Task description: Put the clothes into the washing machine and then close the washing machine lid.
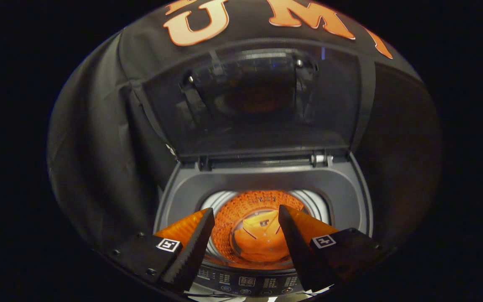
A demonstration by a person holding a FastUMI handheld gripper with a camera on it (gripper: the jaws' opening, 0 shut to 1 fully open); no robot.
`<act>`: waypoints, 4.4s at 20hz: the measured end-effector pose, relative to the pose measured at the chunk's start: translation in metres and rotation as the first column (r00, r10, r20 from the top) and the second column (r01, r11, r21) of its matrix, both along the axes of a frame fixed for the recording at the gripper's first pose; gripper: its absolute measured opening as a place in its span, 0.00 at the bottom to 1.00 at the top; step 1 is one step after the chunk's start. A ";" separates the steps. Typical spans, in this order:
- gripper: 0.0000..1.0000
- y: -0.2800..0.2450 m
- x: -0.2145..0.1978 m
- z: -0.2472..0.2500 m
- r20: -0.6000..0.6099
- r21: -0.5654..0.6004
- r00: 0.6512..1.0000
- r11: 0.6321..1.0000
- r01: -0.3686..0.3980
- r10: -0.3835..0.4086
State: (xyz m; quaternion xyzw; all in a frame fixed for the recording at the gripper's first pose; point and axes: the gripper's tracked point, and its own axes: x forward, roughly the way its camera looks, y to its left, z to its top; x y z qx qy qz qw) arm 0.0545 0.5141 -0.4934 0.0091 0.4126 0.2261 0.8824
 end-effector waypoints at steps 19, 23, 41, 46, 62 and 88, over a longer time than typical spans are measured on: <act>0.98 -0.003 0.146 0.262 0.417 0.186 0.898 0.980 0.064 -0.138; 0.98 -0.007 0.188 0.241 0.406 0.152 0.900 0.983 0.103 -0.157; 0.98 -0.006 0.276 0.129 0.311 -0.042 0.938 0.984 0.174 -0.152; 0.97 -0.008 0.273 0.132 0.341 -0.022 0.924 0.982 0.189 -0.171; 0.99 -0.037 0.164 0.137 0.440 0.032 0.884 0.987 0.158 -0.156; 0.99 -0.038 0.045 0.104 0.378 -0.009 0.923 0.997 0.077 -0.067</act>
